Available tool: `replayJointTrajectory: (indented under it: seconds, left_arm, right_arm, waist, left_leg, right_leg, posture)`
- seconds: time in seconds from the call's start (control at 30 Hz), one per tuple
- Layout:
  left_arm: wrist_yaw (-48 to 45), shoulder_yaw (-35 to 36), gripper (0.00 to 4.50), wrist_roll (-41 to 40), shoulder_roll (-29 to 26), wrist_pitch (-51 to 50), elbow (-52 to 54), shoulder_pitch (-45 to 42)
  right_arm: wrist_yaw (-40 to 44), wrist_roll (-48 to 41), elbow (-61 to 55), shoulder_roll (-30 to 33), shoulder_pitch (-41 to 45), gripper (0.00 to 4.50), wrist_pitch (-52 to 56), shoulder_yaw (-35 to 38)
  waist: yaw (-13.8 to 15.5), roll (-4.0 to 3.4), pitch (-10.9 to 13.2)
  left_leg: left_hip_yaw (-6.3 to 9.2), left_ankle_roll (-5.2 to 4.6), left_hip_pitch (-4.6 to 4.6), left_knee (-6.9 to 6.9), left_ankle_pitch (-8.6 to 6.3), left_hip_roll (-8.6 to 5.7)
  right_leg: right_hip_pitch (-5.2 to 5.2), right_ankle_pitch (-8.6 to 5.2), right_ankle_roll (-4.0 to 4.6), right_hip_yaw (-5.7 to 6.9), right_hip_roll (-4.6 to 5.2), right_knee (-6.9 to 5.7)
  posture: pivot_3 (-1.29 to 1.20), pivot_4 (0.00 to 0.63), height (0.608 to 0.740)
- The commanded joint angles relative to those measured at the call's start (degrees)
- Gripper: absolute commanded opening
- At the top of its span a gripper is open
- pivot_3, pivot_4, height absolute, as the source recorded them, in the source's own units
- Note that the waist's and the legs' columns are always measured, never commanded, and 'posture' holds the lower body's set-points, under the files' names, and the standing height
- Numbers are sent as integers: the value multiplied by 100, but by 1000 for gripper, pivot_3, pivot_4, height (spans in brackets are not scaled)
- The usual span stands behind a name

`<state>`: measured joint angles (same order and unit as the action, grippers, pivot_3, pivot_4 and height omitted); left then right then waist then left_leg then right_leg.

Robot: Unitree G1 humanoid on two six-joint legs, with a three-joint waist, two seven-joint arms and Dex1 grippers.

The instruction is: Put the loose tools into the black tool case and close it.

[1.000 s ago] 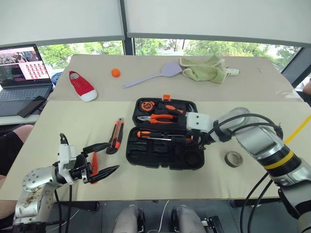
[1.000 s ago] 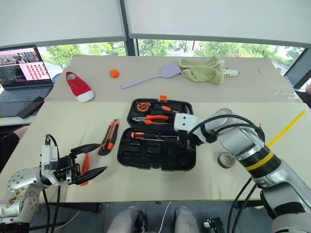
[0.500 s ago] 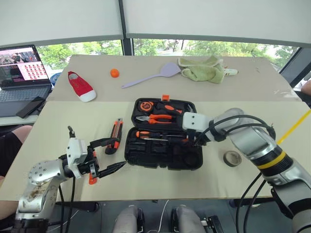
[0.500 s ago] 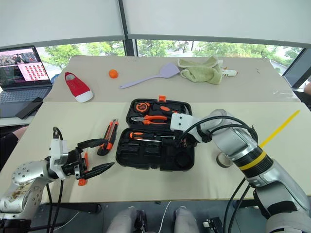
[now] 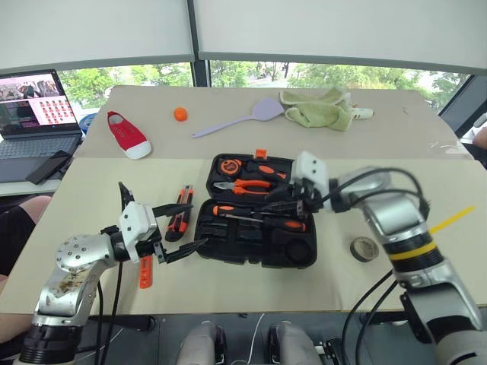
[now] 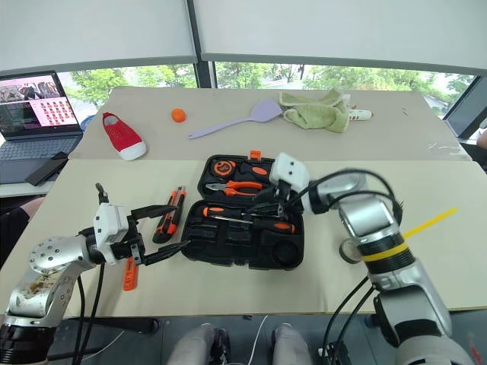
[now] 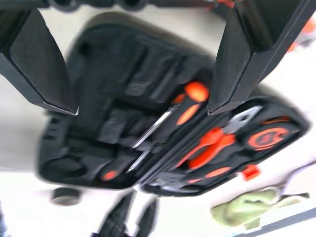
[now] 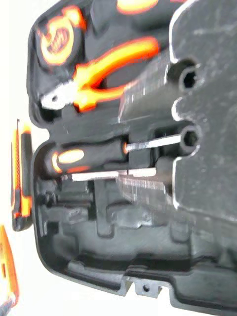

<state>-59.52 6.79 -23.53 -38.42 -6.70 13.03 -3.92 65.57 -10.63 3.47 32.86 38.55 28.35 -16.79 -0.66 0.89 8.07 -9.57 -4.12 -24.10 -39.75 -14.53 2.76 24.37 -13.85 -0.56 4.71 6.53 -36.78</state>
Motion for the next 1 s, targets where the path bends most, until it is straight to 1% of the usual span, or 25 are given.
replayJointTrajectory:
  seconds: [0.03,0.2,0.3,0.4,0.47,0.53,0.57,0.6,0.67,0.73,0.77,0.83,0.87,0.9,0.93,0.97,1.0]
  left_arm:
    - [50,26,4500,-15,-100,-67,222,18]
    - [27,99,4500,-14,-189,-44,214,188]
    - [33,142,4500,-16,-228,-24,211,321]
    - [65,179,4500,-2,-252,0,178,408]
    - [193,249,4500,13,-221,-29,142,453]
    - [295,359,4500,-53,-184,-88,114,492]
    - [338,565,4500,-267,-159,-214,122,598]
    - [360,842,4500,-482,-143,-292,104,747]
    - [288,1307,4500,-640,-265,-357,-11,1090]
    - [218,1813,4500,-639,-399,-279,-223,1445]
    - [224,2101,4500,-695,-429,-287,-313,1612]
    - [235,2629,4500,-729,-493,-323,-536,1988]
    - [219,2868,4500,-708,-519,-320,-651,2202]
    - [245,3073,4500,-696,-531,-373,-730,2389]
    - [340,3271,4500,-660,-535,-487,-787,2594]
    - [405,3398,4500,-642,-539,-570,-816,2728]
    - [392,3518,4500,-668,-531,-618,-847,2851]
  right_arm:
    - [-32,174,58,-51,-150,65,-278,-149]
    - [-174,372,390,-215,-202,22,-393,-294]
    - [-120,542,539,-217,-232,22,-482,-467]
    - [-106,644,552,-266,-243,22,-524,-622]
    - [-117,574,445,-369,-228,22,-445,-603]
    - [-150,448,336,-433,-226,22,-358,-431]
    - [-197,372,249,-401,-261,22,-474,-237]
    - [-357,214,148,-423,-340,22,-608,113]
    - [-255,-355,-202,-367,-585,22,-612,740]
    - [-3,-895,-630,-168,-1025,593,-596,1255]
    - [102,-1117,-828,-72,-1282,741,-652,1492]
    - [-28,-1346,-1035,-68,-1769,1445,-1038,2014]
    - [-130,-1373,-1068,-51,-2019,1894,-1242,2267]
    - [-135,-1456,-1095,-35,-2248,2068,-1391,2488]
    - [23,-1611,-1037,-23,-2488,2471,-1652,2749]
    - [143,-1733,-1000,-13,-2648,2870,-1838,2909]
    - [303,-1807,-940,17,-2799,3149,-2047,3025]
  waist:
    - [-8,0,0]
    - [-28,0,0]
    - [-25,0,0]
    - [-26,0,-1]
    - [-27,3,-2]
    - [-36,4,-3]
    - [-40,4,-3]
    - [-51,4,-3]
    - [-50,5,-2]
    - [-34,4,0]
    - [-20,4,1]
    - [-3,6,1]
    - [-5,7,1]
    - [-5,8,1]
    - [-1,9,1]
    - [1,10,2]
    - [1,9,3]
  left_leg:
    - [0,0,0,0,0,1]
    - [0,7,11,2,4,8]
    - [0,8,26,5,4,8]
    - [0,9,35,5,4,8]
    - [0,10,43,7,4,8]
    - [0,14,47,9,5,9]
    - [0,16,47,11,6,9]
    - [0,17,47,12,6,9]
    - [0,24,45,17,3,11]
    - [0,25,39,24,3,10]
    - [-1,25,37,29,3,8]
    - [1,25,36,36,3,8]
    - [2,24,37,37,2,8]
    - [3,24,40,38,2,9]
    - [3,23,42,40,0,8]
    - [2,47,44,41,-18,8]
    - [2,64,45,41,-30,7]
  right_leg:
    - [1,0,0,0,-1,0]
    - [-3,-1,1,-1,-8,-6]
    - [-12,-2,3,-4,-8,-7]
    - [-18,-3,5,-6,-5,-9]
    - [-22,-4,7,-8,-5,-11]
    - [-21,-4,10,-11,-5,-15]
    - [-18,-5,11,-13,-4,-18]
    - [-16,-6,13,-15,-4,-21]
    - [-10,-9,18,-17,-3,-22]
    - [-3,-13,21,-16,0,-20]
    - [-1,-14,21,-15,0,-16]
    - [-5,-14,21,-9,-1,-2]
    - [-9,-14,20,-6,1,4]
    - [-12,-14,20,-5,1,6]
    - [-13,-14,20,-6,2,6]
    - [-14,-15,19,-6,4,8]
    - [-14,-15,19,-7,6,8]
  posture:
    - [0,150,740]
    - [0,150,740]
    - [0,150,740]
    - [0,150,740]
    - [0,150,740]
    - [0,150,740]
    - [0,150,740]
    - [0,150,740]
    - [0,150,740]
    - [0,150,740]
    - [0,150,740]
    - [0,150,740]
    - [0,150,740]
    - [0,150,740]
    - [0,150,740]
    - [0,150,740]
    - [0,150,740]
